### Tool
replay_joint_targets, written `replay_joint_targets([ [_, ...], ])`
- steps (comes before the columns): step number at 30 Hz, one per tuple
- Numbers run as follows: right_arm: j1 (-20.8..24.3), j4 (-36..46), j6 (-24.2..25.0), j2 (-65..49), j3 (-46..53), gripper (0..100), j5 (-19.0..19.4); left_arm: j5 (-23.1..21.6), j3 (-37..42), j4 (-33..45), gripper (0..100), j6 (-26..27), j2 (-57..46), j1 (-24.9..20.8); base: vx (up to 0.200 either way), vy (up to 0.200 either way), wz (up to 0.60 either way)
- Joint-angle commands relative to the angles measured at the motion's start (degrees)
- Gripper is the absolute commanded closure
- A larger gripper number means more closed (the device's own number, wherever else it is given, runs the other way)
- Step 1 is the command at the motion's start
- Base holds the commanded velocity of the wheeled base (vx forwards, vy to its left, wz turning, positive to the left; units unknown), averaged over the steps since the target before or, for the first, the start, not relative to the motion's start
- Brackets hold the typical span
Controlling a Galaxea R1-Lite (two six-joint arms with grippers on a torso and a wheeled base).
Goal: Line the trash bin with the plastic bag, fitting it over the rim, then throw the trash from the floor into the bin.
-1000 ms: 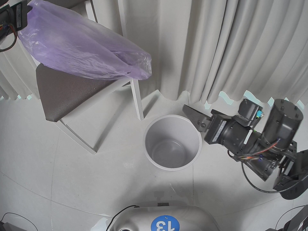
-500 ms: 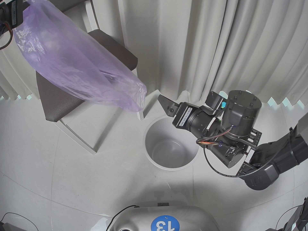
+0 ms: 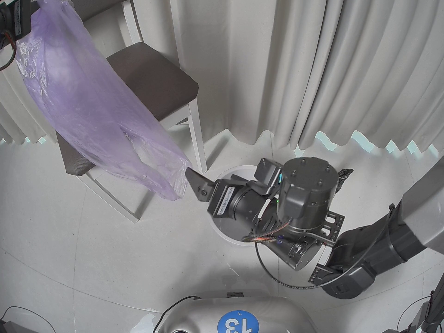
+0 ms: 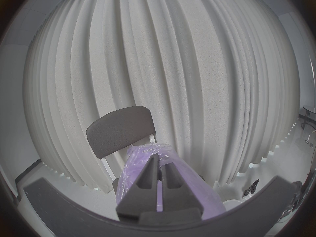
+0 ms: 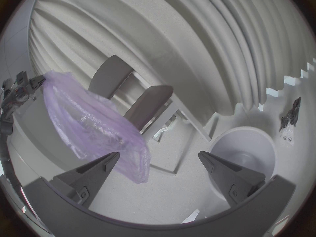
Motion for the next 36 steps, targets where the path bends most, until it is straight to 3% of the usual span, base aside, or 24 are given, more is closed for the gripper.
replay_joint_targets([
  [1, 1.84, -0.09, -0.02, 1.29, -0.38, 0, 0.14, 0.01, -0.02, -0.01, 100, 0.01, 0.01, -0.16, 0.000, 0.000, 0.00],
  [15, -0.27, -0.09, -0.28, 9.64, -11.46, 0, 0.06, -1.13, 0.24, -0.01, 100, -0.52, -1.05, -0.07, 0.000, 0.000, 0.00],
  [31, -2.47, -0.09, -0.28, 9.64, -14.54, 0, 0.14, -1.92, 0.59, -0.10, 100, -0.52, -1.40, 0.28, 0.000, 0.000, 0.00],
  [32, -2.55, -0.09, -0.28, 9.64, -14.71, 100, 0.14, -1.92, 0.59, -0.10, 100, -0.52, -1.40, 0.28, 0.000, 0.000, 0.00],
  [36, -2.55, -0.18, -0.28, 9.64, -14.71, 100, 0.14, -1.92, 0.59, -0.10, 100, -0.52, -1.40, 0.37, 0.000, 0.000, 0.00],
])
